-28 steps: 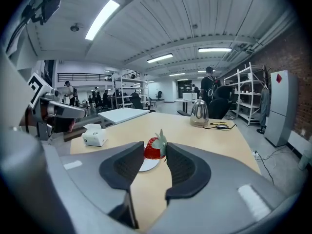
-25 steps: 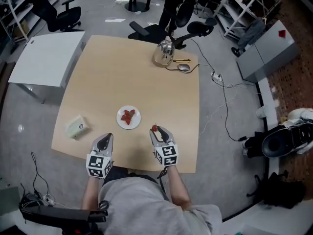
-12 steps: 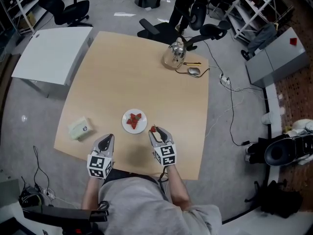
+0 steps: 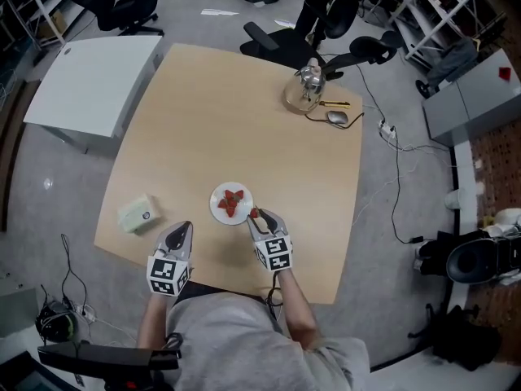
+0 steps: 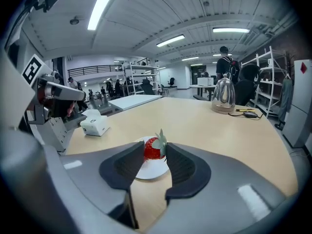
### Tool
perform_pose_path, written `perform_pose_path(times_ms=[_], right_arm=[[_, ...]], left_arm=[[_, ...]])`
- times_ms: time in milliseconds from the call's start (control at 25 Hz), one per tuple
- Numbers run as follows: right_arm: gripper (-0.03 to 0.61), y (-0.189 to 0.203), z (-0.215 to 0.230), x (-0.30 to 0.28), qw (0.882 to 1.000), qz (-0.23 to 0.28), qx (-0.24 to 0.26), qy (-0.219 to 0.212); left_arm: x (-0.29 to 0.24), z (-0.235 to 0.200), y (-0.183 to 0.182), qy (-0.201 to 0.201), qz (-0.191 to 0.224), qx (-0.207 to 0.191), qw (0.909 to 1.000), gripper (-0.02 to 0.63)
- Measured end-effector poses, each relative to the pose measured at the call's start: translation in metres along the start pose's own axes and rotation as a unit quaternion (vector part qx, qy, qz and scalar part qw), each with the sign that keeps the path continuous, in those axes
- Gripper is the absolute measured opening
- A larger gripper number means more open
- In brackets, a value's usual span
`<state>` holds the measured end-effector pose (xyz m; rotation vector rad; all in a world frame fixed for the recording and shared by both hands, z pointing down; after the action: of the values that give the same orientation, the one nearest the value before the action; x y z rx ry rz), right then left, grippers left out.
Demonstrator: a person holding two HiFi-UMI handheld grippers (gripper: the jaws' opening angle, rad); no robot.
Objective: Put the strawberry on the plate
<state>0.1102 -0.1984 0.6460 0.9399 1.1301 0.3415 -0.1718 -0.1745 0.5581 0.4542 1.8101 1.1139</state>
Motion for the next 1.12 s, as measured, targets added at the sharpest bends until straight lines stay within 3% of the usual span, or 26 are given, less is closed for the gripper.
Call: perform_pose_path(times_ms=[1120], right_arm=[[0.152, 0.032, 0.004, -0.088, 0.995, -0.079, 0.019, -0.057]], left_arm=[[-0.014, -0.007, 0.002, -0.014, -0.024, 0.007, 0.9996, 0.02]])
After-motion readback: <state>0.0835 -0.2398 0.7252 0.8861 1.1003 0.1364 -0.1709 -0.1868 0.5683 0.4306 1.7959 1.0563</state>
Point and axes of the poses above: the fingertips, and each gripper's own axes: x backward along the fingers, z to its right, y out of its underside, the point moved 10 cm from there along x, backward along the fingers, and after that the axes turned 5 degrees about -z, right-handed, at the moved point
